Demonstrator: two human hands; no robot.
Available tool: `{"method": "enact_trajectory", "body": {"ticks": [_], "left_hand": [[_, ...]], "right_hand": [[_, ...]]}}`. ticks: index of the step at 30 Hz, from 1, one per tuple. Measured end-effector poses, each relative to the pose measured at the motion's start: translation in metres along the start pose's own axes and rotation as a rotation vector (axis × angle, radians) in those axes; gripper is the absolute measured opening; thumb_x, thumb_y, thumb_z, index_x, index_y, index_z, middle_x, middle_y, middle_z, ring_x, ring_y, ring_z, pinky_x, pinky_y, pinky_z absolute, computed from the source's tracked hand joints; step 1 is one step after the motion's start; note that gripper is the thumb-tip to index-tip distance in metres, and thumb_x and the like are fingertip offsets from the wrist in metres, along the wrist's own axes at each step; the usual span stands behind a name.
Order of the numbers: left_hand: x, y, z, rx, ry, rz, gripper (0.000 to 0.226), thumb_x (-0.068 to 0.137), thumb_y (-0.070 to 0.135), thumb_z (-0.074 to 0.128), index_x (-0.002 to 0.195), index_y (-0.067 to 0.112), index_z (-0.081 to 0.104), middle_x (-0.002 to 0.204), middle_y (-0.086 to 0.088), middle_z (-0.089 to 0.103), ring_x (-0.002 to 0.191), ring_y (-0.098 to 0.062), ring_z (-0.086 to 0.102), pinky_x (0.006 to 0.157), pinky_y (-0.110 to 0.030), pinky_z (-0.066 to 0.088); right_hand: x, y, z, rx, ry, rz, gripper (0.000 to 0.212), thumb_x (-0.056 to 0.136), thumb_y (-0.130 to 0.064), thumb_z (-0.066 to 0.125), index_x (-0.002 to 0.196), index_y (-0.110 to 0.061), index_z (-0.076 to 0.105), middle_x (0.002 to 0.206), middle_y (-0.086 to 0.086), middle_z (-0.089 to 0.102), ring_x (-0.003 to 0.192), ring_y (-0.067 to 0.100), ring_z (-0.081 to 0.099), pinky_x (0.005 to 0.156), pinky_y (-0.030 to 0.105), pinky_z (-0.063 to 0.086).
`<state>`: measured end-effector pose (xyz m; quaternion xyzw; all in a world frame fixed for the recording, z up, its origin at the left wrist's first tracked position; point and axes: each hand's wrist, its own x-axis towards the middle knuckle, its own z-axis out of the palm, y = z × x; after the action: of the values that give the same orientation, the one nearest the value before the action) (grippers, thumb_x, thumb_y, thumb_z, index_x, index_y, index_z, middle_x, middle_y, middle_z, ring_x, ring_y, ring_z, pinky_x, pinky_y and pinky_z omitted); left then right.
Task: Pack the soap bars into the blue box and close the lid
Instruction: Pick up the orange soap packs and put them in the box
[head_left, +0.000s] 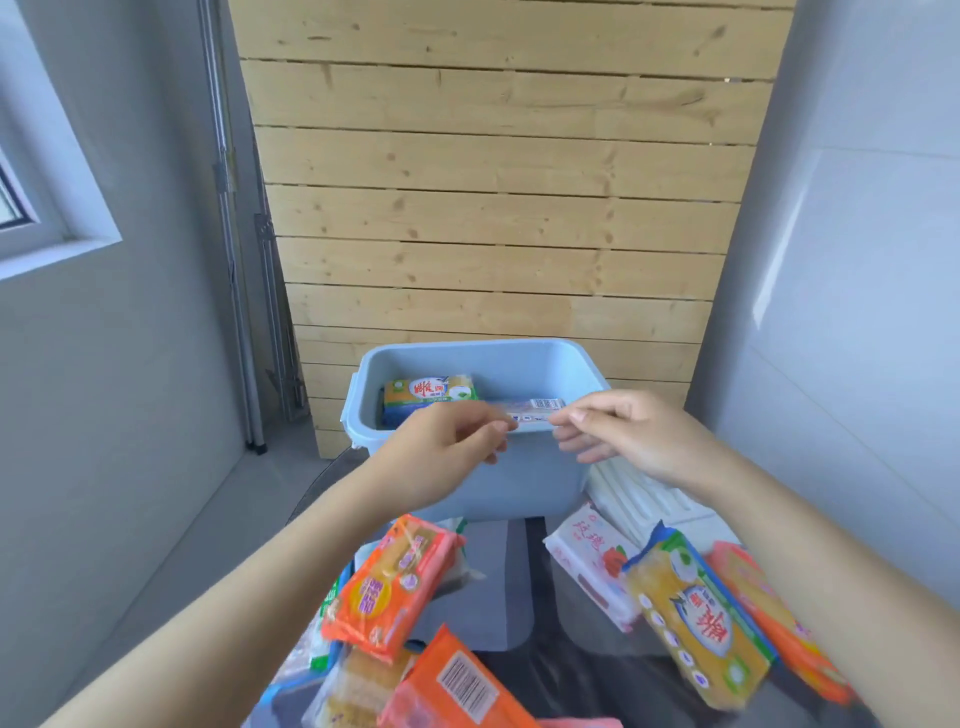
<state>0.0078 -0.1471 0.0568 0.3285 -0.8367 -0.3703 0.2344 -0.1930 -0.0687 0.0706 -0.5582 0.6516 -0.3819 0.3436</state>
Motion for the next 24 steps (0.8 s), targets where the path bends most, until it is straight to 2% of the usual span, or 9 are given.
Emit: {"method": "enact_trajectory", "body": {"ticks": [3, 6, 8, 10, 13, 16, 19, 22, 24], "left_hand": [[-0.027, -0.015, 0.011, 0.052, -0.028, -0.083, 0.023, 0.094, 0.027, 0.049, 0.108, 0.022, 0.066, 0.101, 0.009, 0.069, 0.089, 0.002, 0.062, 0.078, -0.011, 0.046], [-0.044, -0.036, 0.025, 0.103, 0.019, -0.160, 0.023, 0.092, 0.028, 0.052, 0.109, 0.025, 0.066, 0.109, 0.011, 0.066, 0.080, 0.016, 0.058, 0.067, 0.000, 0.039], [-0.052, -0.050, 0.033, 0.197, 0.088, -0.242, 0.028, 0.088, 0.031, 0.057, 0.113, 0.026, 0.064, 0.121, 0.003, 0.061, 0.095, 0.005, 0.058, 0.081, -0.009, 0.040], [-0.058, -0.062, 0.040, 0.310, 0.121, -0.338, 0.040, 0.083, 0.040, 0.061, 0.121, 0.027, 0.059, 0.133, -0.004, 0.050, 0.122, -0.019, 0.046, 0.101, -0.030, 0.036], [-0.067, -0.073, 0.043, 0.367, 0.048, -0.455, 0.067, 0.072, 0.058, 0.066, 0.131, 0.034, 0.046, 0.141, -0.007, 0.033, 0.132, -0.030, 0.028, 0.106, -0.040, 0.030], [-0.068, -0.079, 0.043, 0.389, 0.001, -0.483, 0.076, 0.070, 0.051, 0.070, 0.137, 0.037, 0.037, 0.131, -0.011, 0.037, 0.125, -0.033, 0.035, 0.098, -0.039, 0.037], [-0.067, -0.078, 0.041, 0.332, 0.039, -0.439, 0.074, 0.069, 0.038, 0.073, 0.137, 0.033, 0.042, 0.128, -0.010, 0.046, 0.120, -0.030, 0.045, 0.093, -0.036, 0.041], [-0.069, -0.078, 0.038, 0.209, 0.066, -0.401, 0.072, 0.066, 0.030, 0.077, 0.133, 0.026, 0.050, 0.125, -0.001, 0.060, 0.112, -0.021, 0.057, 0.085, -0.028, 0.044], [-0.071, -0.078, 0.036, 0.168, 0.063, -0.388, 0.074, 0.065, 0.026, 0.080, 0.133, 0.025, 0.052, 0.121, 0.002, 0.064, 0.109, -0.018, 0.060, 0.088, -0.030, 0.047]], "right_hand": [[-0.020, 0.017, 0.022, 0.004, -0.043, 0.038, 0.023, 0.096, -0.016, 0.045, 0.105, -0.018, 0.066, 0.100, -0.001, 0.070, 0.095, 0.009, 0.067, 0.078, 0.019, 0.055], [-0.034, 0.036, 0.046, 0.004, -0.093, 0.096, 0.023, 0.096, -0.014, 0.045, 0.103, -0.022, 0.066, 0.099, -0.001, 0.070, 0.092, 0.006, 0.066, 0.074, 0.015, 0.053], [-0.041, 0.048, 0.059, -0.011, -0.115, 0.121, 0.025, 0.095, -0.014, 0.045, 0.104, -0.023, 0.066, 0.100, -0.002, 0.070, 0.092, 0.003, 0.066, 0.077, 0.017, 0.053], [-0.045, 0.057, 0.067, -0.035, -0.140, 0.121, 0.025, 0.095, -0.016, 0.045, 0.105, -0.027, 0.066, 0.099, -0.008, 0.069, 0.092, 0.000, 0.066, 0.078, 0.018, 0.054], [-0.052, 0.065, 0.079, -0.045, -0.182, 0.129, 0.024, 0.095, -0.018, 0.046, 0.101, -0.032, 0.065, 0.096, -0.014, 0.069, 0.091, -0.001, 0.066, 0.079, 0.018, 0.054], [-0.059, 0.071, 0.091, -0.019, -0.195, 0.131, 0.021, 0.094, -0.021, 0.049, 0.098, -0.031, 0.067, 0.095, -0.013, 0.071, 0.090, 0.000, 0.067, 0.078, 0.018, 0.054], [-0.066, 0.067, 0.098, -0.052, -0.240, 0.122, 0.019, 0.088, -0.039, 0.056, 0.098, -0.032, 0.070, 0.091, -0.016, 0.073, 0.082, -0.006, 0.066, 0.069, 0.009, 0.050], [-0.073, 0.062, 0.112, -0.057, -0.368, 0.131, 0.035, 0.076, -0.056, 0.062, 0.098, -0.031, 0.071, 0.093, -0.015, 0.074, 0.084, -0.005, 0.067, 0.080, 0.016, 0.051], [-0.074, 0.059, 0.121, -0.060, -0.425, 0.144, 0.041, 0.073, -0.059, 0.064, 0.100, -0.029, 0.070, 0.095, -0.012, 0.075, 0.086, -0.002, 0.069, 0.085, 0.021, 0.053]]}}
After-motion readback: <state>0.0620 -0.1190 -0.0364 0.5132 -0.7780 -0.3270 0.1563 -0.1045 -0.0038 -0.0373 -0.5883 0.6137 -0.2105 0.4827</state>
